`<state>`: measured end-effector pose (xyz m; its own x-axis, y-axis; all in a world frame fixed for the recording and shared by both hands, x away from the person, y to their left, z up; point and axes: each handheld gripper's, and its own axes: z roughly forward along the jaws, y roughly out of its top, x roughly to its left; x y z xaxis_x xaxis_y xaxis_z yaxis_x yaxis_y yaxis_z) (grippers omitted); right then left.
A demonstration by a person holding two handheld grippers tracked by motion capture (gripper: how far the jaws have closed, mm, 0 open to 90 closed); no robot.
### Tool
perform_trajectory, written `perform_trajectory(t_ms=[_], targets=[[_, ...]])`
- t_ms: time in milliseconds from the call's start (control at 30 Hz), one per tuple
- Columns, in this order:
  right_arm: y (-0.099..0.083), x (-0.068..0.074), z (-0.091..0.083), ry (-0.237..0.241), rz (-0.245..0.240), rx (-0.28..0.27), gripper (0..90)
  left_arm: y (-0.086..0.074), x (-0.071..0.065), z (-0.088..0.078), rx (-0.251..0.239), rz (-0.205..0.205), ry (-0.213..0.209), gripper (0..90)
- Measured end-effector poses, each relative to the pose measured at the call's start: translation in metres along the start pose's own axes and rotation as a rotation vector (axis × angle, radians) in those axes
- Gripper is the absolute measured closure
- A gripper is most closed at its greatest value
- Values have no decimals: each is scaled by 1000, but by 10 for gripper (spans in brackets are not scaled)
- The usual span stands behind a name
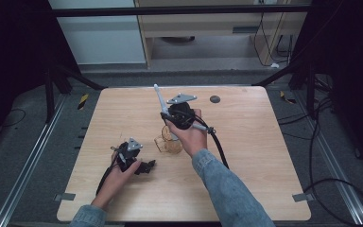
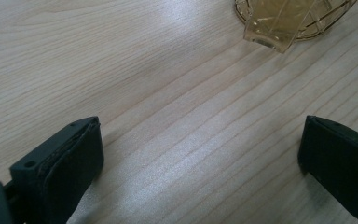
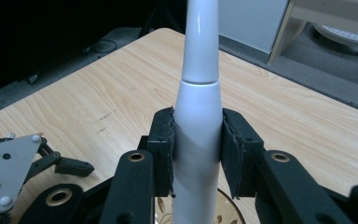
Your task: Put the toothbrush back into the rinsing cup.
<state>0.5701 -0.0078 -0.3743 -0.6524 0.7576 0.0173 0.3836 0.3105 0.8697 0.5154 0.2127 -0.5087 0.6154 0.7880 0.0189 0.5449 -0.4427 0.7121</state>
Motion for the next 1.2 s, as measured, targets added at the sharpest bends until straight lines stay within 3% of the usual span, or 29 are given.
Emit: perform_trajectory(t_ms=[500, 533, 1200], targets=[[-13, 0, 6, 4, 25, 9, 670, 0, 0, 0, 3, 2, -1, 0], [-14, 0, 7, -7, 7, 18, 670, 0, 0, 0, 3, 2, -1, 0], [-20, 1, 10, -11, -15, 54, 670, 0, 0, 0, 3, 2, -1, 0]])
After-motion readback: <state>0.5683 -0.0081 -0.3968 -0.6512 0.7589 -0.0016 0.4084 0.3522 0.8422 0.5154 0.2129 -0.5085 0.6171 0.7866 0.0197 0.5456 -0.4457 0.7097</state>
